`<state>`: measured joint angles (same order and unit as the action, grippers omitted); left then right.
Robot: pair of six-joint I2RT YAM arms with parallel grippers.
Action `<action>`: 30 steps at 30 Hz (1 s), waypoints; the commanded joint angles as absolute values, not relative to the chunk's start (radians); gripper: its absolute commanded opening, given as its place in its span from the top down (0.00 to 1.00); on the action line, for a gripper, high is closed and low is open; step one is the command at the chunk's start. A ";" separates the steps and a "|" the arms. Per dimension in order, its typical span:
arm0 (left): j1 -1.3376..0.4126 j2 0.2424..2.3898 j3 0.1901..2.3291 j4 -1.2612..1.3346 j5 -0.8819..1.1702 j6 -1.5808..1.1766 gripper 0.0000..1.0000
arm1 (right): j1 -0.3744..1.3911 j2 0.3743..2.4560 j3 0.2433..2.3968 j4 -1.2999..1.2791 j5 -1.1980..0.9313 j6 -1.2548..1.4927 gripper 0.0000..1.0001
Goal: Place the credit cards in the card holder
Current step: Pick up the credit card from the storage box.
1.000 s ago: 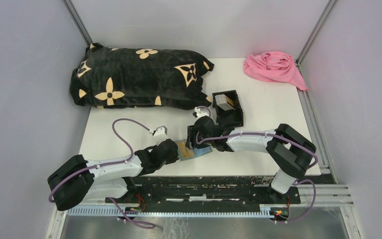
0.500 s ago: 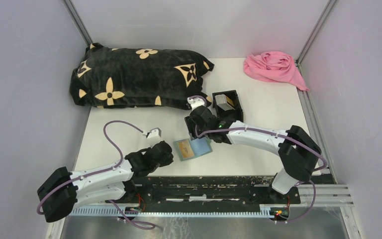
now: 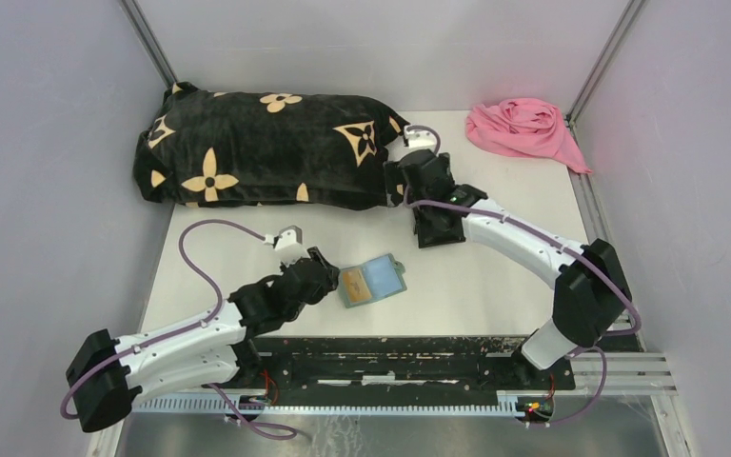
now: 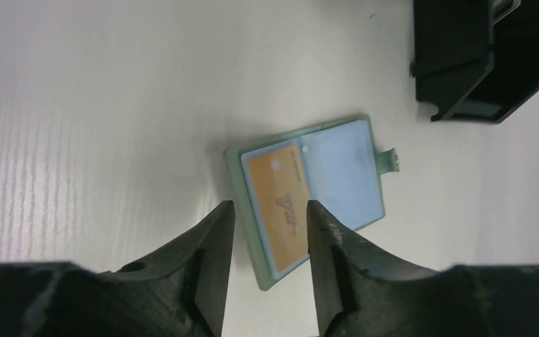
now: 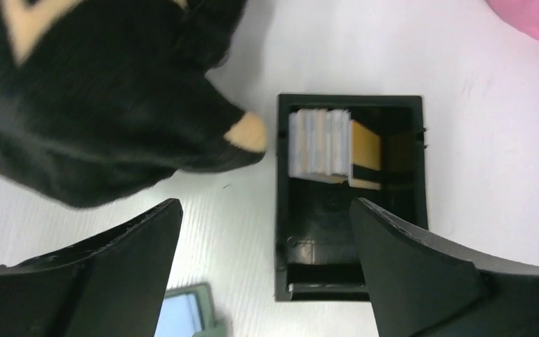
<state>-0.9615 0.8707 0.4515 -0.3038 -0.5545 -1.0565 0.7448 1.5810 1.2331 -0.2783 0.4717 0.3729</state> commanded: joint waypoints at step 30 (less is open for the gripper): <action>-0.966 1.137 0.560 -0.006 -0.629 -0.863 0.02 | 0.373 1.799 1.273 -0.118 0.049 0.497 0.16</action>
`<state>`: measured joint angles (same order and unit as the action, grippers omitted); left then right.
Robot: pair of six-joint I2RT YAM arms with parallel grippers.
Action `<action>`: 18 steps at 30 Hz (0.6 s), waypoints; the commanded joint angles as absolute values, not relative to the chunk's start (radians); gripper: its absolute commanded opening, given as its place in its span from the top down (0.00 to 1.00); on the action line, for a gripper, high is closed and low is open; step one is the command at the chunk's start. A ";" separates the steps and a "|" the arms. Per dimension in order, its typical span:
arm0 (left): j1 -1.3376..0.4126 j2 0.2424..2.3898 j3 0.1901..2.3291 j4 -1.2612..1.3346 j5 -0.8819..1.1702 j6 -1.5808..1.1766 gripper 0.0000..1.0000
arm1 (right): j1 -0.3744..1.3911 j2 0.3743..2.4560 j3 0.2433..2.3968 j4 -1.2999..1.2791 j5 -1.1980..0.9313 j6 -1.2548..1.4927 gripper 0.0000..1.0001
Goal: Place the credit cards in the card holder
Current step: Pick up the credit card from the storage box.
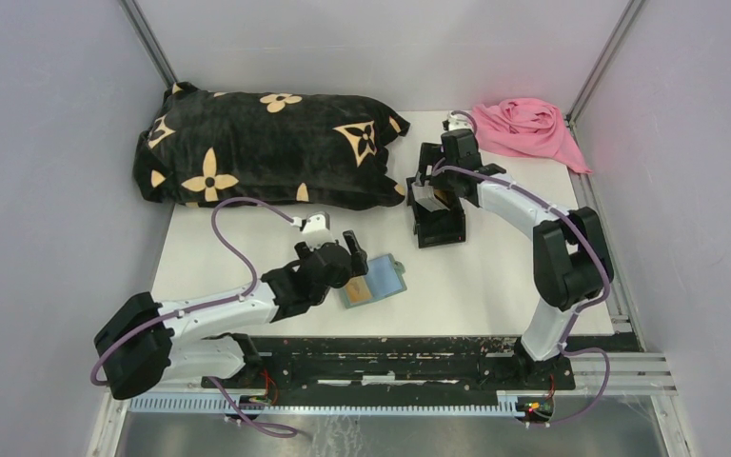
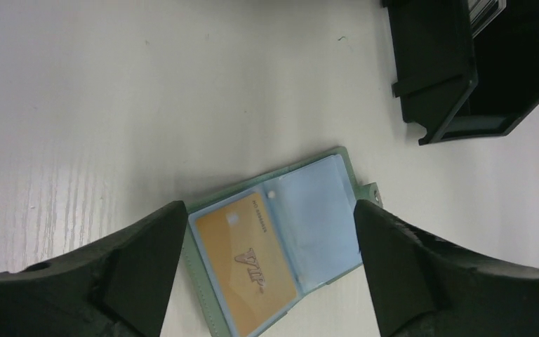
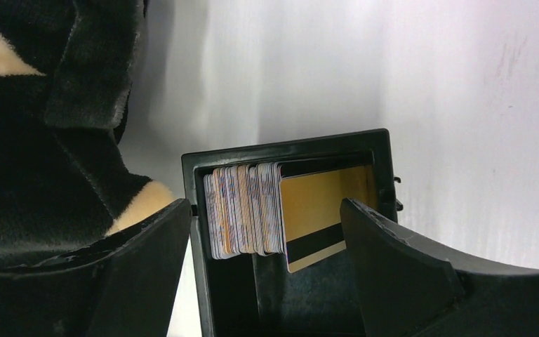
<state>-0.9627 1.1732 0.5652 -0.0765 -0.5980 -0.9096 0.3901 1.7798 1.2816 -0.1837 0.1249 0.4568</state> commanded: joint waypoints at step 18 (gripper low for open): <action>-0.966 1.118 0.523 0.040 -0.626 -0.823 0.36 | 0.354 1.839 1.221 -0.084 -0.054 0.560 0.25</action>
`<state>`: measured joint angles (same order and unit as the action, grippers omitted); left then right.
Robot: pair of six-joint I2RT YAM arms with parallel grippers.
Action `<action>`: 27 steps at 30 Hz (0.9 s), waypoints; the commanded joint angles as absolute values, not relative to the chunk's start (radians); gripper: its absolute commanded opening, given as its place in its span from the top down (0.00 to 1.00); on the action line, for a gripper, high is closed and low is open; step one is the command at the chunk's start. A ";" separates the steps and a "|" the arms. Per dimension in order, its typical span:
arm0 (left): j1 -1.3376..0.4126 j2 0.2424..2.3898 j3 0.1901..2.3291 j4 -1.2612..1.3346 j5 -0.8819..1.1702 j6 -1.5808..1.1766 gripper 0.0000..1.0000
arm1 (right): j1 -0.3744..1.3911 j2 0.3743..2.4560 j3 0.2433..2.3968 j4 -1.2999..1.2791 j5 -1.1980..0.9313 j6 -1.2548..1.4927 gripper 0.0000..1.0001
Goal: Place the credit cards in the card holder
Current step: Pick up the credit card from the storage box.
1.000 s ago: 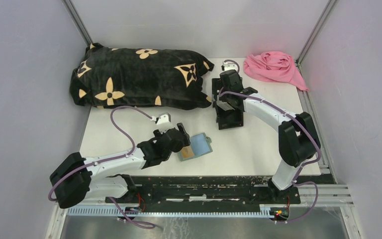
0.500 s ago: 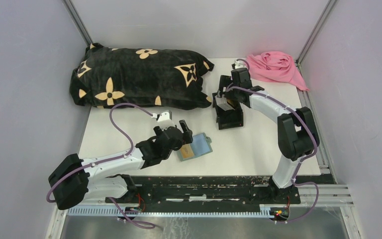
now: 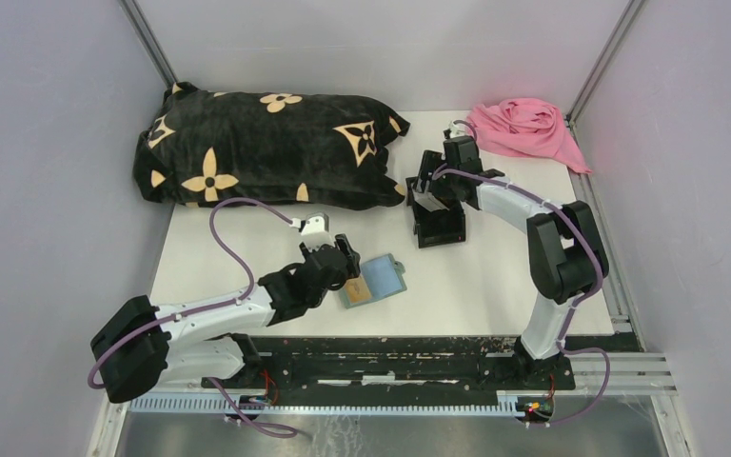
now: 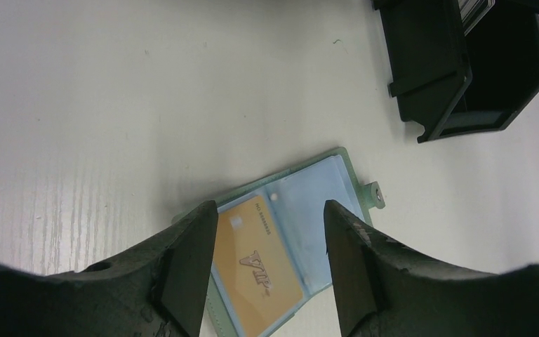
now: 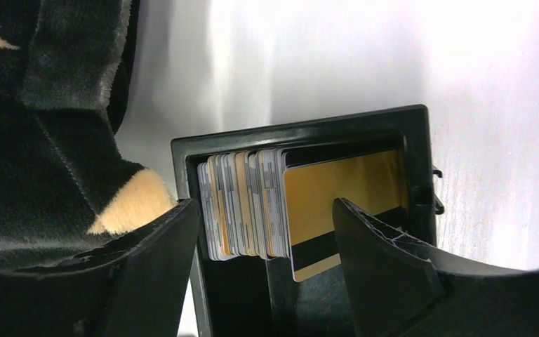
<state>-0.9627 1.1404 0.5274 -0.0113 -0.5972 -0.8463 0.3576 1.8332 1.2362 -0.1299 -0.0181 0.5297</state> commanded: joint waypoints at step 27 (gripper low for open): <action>-0.966 1.157 0.522 0.060 -0.587 -0.848 0.35 | 0.355 1.721 1.175 -0.084 -0.117 0.600 0.63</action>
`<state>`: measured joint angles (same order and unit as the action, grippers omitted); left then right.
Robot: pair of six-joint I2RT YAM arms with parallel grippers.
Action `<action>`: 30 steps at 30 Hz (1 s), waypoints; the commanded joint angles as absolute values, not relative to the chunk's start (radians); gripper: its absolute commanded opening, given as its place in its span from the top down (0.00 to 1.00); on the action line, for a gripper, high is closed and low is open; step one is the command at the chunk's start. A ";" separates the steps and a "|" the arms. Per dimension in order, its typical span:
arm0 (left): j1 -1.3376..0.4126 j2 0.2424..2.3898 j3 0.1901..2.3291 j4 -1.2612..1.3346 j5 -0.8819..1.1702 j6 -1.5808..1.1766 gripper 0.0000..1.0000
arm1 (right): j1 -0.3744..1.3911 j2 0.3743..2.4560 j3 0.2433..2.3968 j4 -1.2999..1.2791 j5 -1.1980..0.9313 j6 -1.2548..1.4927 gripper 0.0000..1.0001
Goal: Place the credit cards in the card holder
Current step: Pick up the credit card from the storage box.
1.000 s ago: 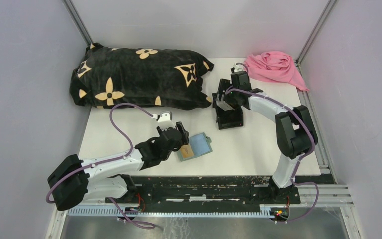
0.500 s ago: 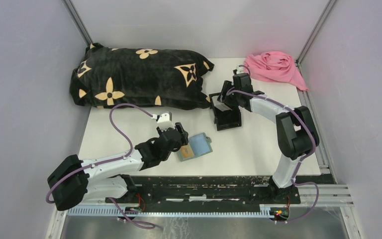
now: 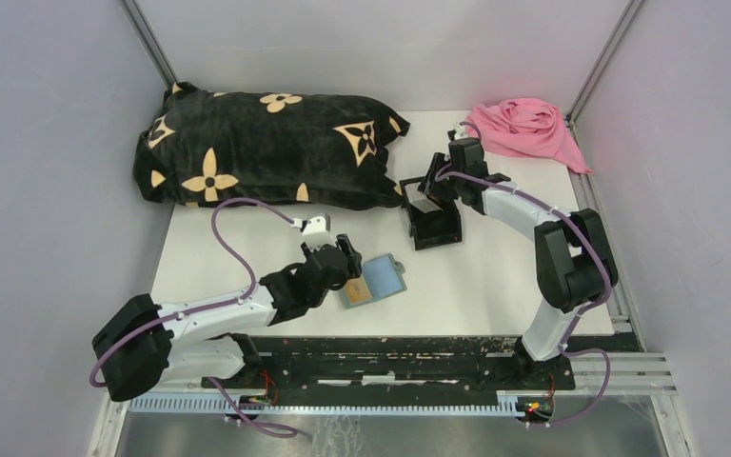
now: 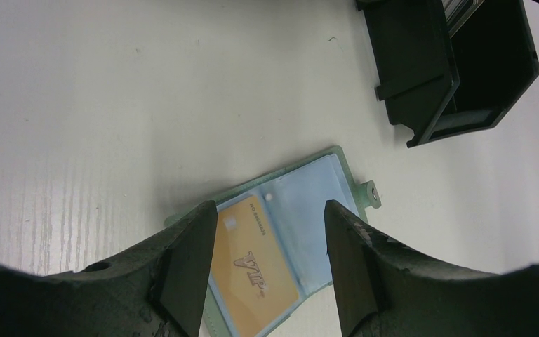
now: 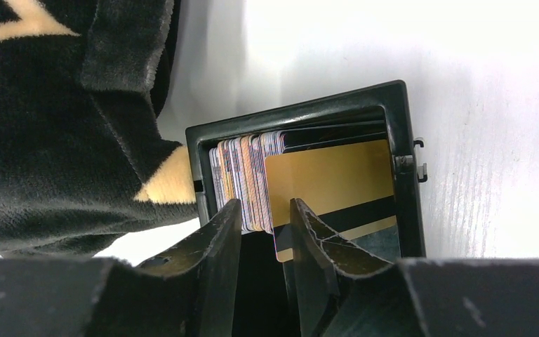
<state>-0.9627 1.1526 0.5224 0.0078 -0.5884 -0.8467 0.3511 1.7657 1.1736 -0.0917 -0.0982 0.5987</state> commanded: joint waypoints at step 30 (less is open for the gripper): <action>-0.965 1.143 0.508 0.075 -0.584 -0.849 0.35 | 0.422 1.773 1.288 -0.241 -0.022 0.505 0.89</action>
<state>-0.9627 1.1530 0.5163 0.0330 -0.5732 -0.8471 0.4088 1.7908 1.2385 -0.2283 -0.0399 0.5179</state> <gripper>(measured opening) 0.652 0.120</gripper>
